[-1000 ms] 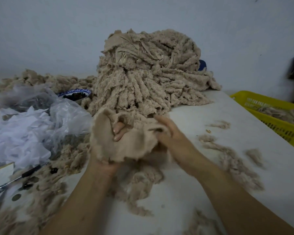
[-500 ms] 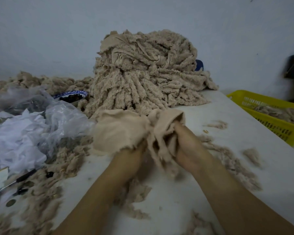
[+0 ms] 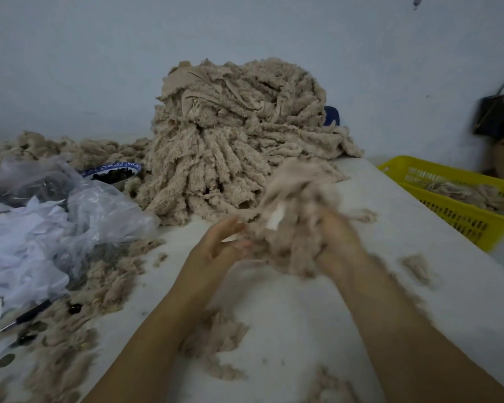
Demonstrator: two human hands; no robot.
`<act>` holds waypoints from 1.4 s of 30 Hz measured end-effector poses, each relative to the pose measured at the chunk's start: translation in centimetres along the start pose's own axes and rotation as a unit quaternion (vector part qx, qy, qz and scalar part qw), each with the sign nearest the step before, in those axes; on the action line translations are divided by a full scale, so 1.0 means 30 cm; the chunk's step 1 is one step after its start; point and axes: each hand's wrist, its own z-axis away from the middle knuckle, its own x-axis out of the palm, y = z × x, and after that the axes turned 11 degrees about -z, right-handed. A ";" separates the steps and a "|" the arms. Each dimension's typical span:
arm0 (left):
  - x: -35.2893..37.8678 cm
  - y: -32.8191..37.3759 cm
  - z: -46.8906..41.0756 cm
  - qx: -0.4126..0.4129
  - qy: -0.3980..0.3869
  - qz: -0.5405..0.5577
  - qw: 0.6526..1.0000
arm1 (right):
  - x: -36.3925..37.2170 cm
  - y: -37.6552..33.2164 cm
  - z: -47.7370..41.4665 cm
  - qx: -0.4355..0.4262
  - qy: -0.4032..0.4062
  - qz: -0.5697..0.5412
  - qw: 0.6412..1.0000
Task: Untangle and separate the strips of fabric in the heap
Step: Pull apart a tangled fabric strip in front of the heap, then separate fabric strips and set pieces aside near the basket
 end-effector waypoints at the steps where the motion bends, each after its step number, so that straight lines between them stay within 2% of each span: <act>1: 0.001 0.005 -0.012 -0.013 -0.001 0.025 1.000 | -0.023 -0.062 -0.013 -0.018 0.014 -0.138 0.990; 2: 0.001 0.008 -0.017 -0.014 -0.003 0.015 1.000 | -0.056 -0.110 -0.027 -0.050 0.017 -0.233 0.971; 3: 0.003 -0.005 -0.021 -0.011 -0.003 -0.008 1.000 | -0.076 -0.133 -0.030 -0.074 0.017 -0.261 0.962; 4: 0.009 -0.017 -0.024 -0.013 -0.003 -0.057 0.998 | -0.092 -0.128 -0.032 -0.078 0.041 -0.212 0.973; 6: 0.023 -0.032 -0.020 -0.015 -0.035 -0.123 0.992 | -0.116 -0.065 -0.051 -0.086 0.111 -0.023 0.990; 9: 0.027 -0.049 -0.019 -0.034 -0.055 -0.154 0.986 | -0.109 0.006 -0.058 -0.134 0.097 0.169 0.972; 10: 0.030 -0.045 -0.018 -0.037 -0.053 -0.174 0.983 | -0.108 0.024 -0.057 -0.146 0.088 0.275 0.946; 11: 0.030 -0.050 -0.018 -0.035 -0.047 -0.177 0.982 | -0.113 0.043 -0.054 -0.139 0.059 0.399 0.904; 12: 0.034 -0.046 -0.019 -0.038 -0.042 -0.192 0.980 | -0.122 0.070 -0.052 -0.118 0.005 0.526 0.842; 14: 0.036 -0.048 -0.024 -0.036 -0.031 -0.206 0.977 | -0.111 0.132 -0.039 -0.112 -0.105 0.713 0.685; 15: 0.035 -0.057 -0.029 -0.033 -0.020 -0.203 0.978 | -0.090 0.150 -0.031 -0.149 -0.127 0.737 0.646; 16: 0.032 -0.056 -0.030 -0.040 -0.011 -0.199 0.979 | -0.064 0.156 -0.015 -0.181 -0.138 0.723 0.652; 19: 0.020 -0.049 -0.031 -0.107 0.007 -0.091 0.990 | -0.007 0.144 0.036 -0.157 -0.193 0.576 0.778; 20: 0.014 -0.038 -0.033 -0.148 0.012 -0.027 0.989 | 0.014 0.143 0.056 -0.144 -0.222 0.544 0.796; 21: 0.005 -0.031 -0.040 -0.185 0.022 0.038 0.982 | 0.038 0.145 0.078 -0.137 -0.248 0.528 0.801; 23: -0.021 -0.024 -0.053 -0.228 0.036 0.179 0.956 | 0.082 0.166 0.119 -0.125 -0.303 0.522 0.788; 26: -0.073 -0.019 -0.067 -0.210 0.066 0.430 0.875 | 0.095 0.176 0.134 -0.101 -0.362 0.557 0.740; 27: -0.091 -0.020 -0.072 -0.195 0.090 0.482 0.849 | 0.078 0.165 0.119 -0.089 -0.349 0.565 0.743; 28: -0.104 -0.020 -0.075 -0.180 0.110 0.512 0.833 | 0.055 0.148 0.101 -0.074 -0.317 0.561 0.761; 29: -0.109 -0.018 -0.075 -0.163 0.116 0.520 0.830 | 0.034 0.129 0.083 -0.062 -0.271 0.548 0.789; 30: -0.106 -0.011 -0.069 -0.148 0.107 0.498 0.848 | 0.016 0.112 0.066 -0.054 -0.221 0.529 0.818; 31: -0.092 -0.003 -0.061 -0.135 0.083 0.441 0.884 | 0.004 0.102 0.051 -0.052 -0.177 0.500 0.846; 33: -0.032 0.007 -0.027 -0.101 -0.011 0.192 0.976 | 0.003 0.103 0.042 -0.038 -0.113 0.420 0.900; 34: 0.008 0.013 -0.004 -0.074 -0.077 0.044 0.993 | 0.010 0.108 0.043 -0.004 -0.098 0.372 0.923; 35: 0.043 0.016 0.016 -0.040 -0.142 -0.062 0.987 | 0.015 0.114 0.047 0.043 -0.106 0.336 0.935; 36: 0.069 0.018 0.027 -0.014 -0.174 -0.114 0.978 | 0.021 0.119 0.055 0.089 -0.133 0.316 0.935; 38: 0.073 0.022 0.030 -0.025 -0.160 -0.101 0.982 | 0.037 0.129 0.076 0.127 -0.192 0.303 0.925; 39: 0.063 0.019 0.026 -0.033 -0.148 -0.097 0.984 | 0.042 0.133 0.078 0.122 -0.204 0.300 0.924; 42: 0.051 0.010 0.024 -0.029 -0.160 -0.161 0.974 | 0.047 0.141 0.075 0.071 -0.175 0.315 0.930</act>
